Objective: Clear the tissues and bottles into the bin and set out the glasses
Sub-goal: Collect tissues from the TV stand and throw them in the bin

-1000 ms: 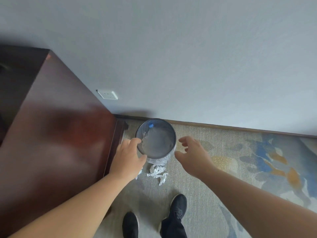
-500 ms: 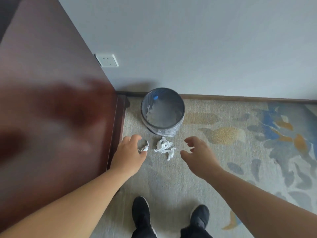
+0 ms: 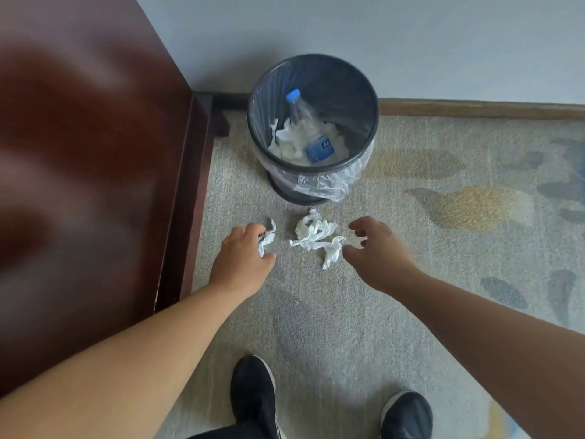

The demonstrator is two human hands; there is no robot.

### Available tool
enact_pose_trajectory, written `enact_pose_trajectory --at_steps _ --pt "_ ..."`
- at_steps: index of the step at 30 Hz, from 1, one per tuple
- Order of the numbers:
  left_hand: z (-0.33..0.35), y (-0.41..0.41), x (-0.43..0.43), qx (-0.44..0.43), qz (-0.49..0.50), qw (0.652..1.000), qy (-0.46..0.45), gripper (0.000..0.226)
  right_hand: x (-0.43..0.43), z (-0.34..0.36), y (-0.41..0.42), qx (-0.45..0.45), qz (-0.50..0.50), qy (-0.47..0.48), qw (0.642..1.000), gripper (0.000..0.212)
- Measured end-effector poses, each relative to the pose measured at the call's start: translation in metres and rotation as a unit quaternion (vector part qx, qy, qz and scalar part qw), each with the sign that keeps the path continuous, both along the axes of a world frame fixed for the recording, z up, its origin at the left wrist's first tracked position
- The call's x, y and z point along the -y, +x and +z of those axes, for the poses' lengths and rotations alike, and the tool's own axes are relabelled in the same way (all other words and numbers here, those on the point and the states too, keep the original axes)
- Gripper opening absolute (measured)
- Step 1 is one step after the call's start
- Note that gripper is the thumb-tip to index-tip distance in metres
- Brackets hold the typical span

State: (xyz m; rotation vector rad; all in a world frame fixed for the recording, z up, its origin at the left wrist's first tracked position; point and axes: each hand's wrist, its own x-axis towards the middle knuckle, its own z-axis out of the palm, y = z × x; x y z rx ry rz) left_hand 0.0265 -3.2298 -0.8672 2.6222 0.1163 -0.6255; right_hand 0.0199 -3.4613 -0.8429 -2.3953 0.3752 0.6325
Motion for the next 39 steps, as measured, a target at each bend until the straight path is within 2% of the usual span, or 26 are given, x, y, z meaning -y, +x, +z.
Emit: enact_pose_trajectory --at_steps 7,12,19,23,25,29,35,39 --pt "-0.098 0.021 -0.003 0.018 -0.012 0.999 0.039 0.045 -0.006 -0.087 0.005 0.009 0.013 0.012 1.0 0.045" --pt "-0.151 0.024 -0.01 -0.003 -0.045 0.995 0.086 0.06 0.0 -0.127 0.004 0.016 0.018 0.011 1.0 0.045" --pt "-0.187 0.024 -0.004 -0.039 -0.074 0.991 0.108 0.069 0.009 -0.149 0.001 0.027 0.03 0.018 0.999 0.045" --pt "-0.195 0.024 -0.001 -0.028 -0.099 0.984 0.143 0.071 0.013 -0.152 0.003 0.032 0.033 0.021 0.999 0.044" --pt "-0.196 0.027 -0.002 -0.008 -0.105 0.983 0.152 0.065 0.014 -0.152 0.004 0.037 0.034 0.025 0.998 0.043" --pt "-0.194 0.031 -0.005 -0.012 -0.12 0.985 0.121 0.035 0.016 -0.148 0.007 0.045 0.036 0.03 0.998 0.042" --pt "-0.177 0.043 0.005 0.02 -0.013 0.997 0.079 0.015 0.018 -0.135 0.015 0.053 0.045 0.029 0.997 0.041" --pt "-0.159 0.048 0.014 0.033 0.037 0.998 -0.033 0.033 0.022 -0.125 0.02 0.061 0.052 0.02 0.997 0.044"
